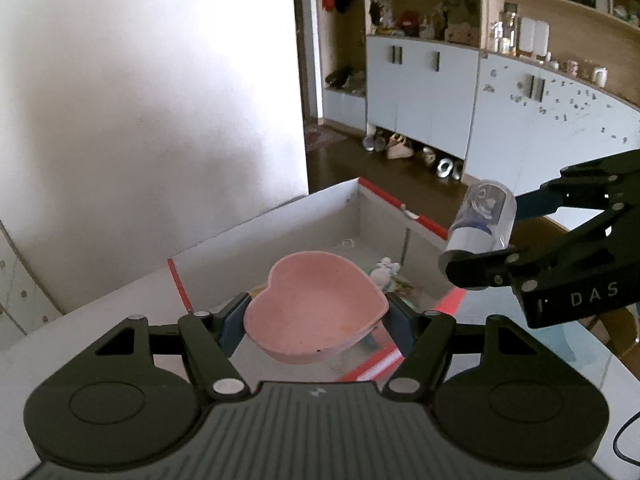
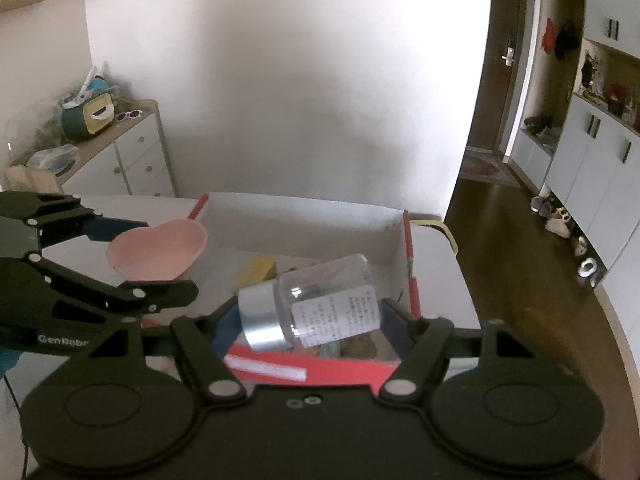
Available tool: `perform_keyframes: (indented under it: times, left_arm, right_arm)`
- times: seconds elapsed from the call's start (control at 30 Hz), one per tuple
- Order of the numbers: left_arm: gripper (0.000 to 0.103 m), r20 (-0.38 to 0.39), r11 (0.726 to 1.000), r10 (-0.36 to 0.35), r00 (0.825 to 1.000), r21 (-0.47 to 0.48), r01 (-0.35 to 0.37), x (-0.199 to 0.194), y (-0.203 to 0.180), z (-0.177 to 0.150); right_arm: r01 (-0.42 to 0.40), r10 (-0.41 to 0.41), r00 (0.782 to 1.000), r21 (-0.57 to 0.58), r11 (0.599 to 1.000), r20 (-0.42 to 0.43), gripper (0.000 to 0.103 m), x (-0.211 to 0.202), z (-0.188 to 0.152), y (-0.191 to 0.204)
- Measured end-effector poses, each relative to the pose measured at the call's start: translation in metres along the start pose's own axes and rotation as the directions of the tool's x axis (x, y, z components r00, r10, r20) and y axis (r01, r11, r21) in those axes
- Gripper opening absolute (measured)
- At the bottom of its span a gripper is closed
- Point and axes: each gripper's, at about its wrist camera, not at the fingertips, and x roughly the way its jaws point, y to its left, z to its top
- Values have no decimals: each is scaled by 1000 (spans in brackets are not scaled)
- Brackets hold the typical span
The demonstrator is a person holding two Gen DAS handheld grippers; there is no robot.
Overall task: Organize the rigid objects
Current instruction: 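Carry the heart dish and glass jar into the red box with both tools, then open the left tool releasing the heart dish while the right tool releases the jar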
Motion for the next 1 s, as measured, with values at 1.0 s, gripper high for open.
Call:
perform_keyframes:
  times: [1.0]
  left_arm:
    - [71,-276,996,67,959,-32,-78,195,35,36]
  right_arm:
    - [-67,53,984,-77,995,-172,72,133,5,-20]
